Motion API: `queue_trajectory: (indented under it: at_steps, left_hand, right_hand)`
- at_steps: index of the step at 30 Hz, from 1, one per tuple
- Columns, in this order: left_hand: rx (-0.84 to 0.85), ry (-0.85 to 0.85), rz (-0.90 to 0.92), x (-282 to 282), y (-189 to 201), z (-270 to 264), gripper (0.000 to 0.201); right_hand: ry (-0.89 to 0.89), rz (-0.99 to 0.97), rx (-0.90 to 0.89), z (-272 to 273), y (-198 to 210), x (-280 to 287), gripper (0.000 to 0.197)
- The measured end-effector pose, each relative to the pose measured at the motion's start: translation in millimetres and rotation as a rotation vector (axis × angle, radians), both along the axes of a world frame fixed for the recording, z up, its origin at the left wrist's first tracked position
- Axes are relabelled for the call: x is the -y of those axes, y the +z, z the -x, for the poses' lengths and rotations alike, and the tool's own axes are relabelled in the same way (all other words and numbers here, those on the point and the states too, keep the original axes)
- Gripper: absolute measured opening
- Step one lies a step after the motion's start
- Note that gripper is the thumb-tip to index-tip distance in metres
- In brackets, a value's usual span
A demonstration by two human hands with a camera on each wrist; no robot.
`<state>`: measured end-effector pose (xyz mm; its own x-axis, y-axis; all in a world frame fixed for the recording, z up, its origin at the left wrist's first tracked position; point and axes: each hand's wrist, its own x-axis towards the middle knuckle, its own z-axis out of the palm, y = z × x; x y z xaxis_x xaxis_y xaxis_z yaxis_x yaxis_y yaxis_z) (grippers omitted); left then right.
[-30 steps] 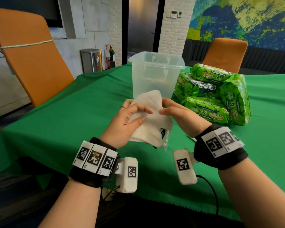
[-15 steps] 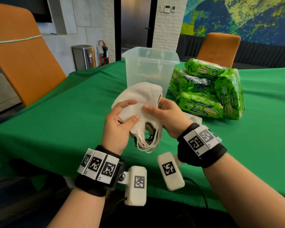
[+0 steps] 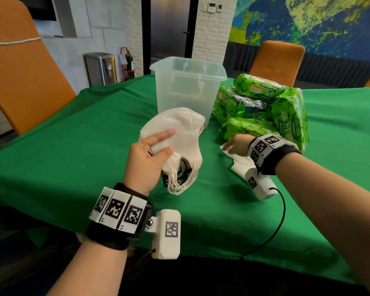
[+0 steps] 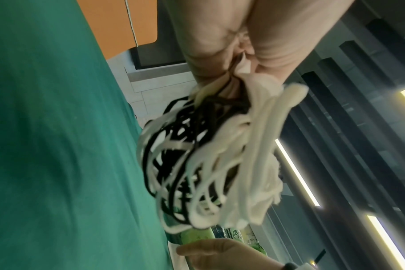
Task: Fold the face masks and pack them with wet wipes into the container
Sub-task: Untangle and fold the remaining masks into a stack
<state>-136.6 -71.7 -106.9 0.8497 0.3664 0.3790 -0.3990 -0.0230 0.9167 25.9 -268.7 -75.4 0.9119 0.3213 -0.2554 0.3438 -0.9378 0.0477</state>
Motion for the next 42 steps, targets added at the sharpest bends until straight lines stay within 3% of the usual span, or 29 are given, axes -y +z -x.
queue_trajectory:
  at_steps: [6, 14, 20, 24, 27, 31, 35, 38, 42]
  left_hand:
    - [-0.039, -0.017, -0.017, -4.0, -3.1, -0.5, 0.041]
    - [-0.074, -0.024, -0.024, -4.8, -3.4, -1.1, 0.040]
    - [-0.085, -0.032, -0.033, -2.3, -0.1, 1.9, 0.039]
    - [-0.083, -0.047, -0.031, -1.7, 0.8, 3.3, 0.038]
    - [-0.095, -0.053, -0.037, -0.3, -0.4, 3.3, 0.038]
    - [-0.113, -0.063, -0.027, 0.7, -1.2, 2.4, 0.038]
    - [-0.132, -0.039, -0.027, -1.8, -1.7, 1.2, 0.039]
    - [-0.180, -0.015, -0.018, -3.9, -3.4, -0.8, 0.038]
    - [-0.219, -0.018, -0.015, -1.5, -3.1, -1.6, 0.032]
  right_hand:
    - [-0.091, 0.098, -0.092, -14.1, -17.1, -7.9, 0.042]
    - [-0.135, 0.224, 0.042, -26.3, -13.1, 4.4, 0.040]
    - [-0.127, 0.202, 0.019, -24.0, -15.3, -0.7, 0.067]
    - [-0.149, 0.211, 0.037, -25.6, -13.0, 1.0, 0.055]
    - [-0.156, 0.212, 0.043, -27.2, -11.5, 0.4, 0.025]
    - [-0.134, 0.211, 0.095, -23.9, -9.4, -4.5, 0.019]
    - [-0.130, 0.057, 0.119, -20.7, -1.7, -6.5, 0.020]
    - [-0.118, -0.212, 0.139, -12.1, 16.2, -12.0, 0.017]
    - [0.047, -0.435, 0.237, 7.4, 44.0, -31.1, 0.013]
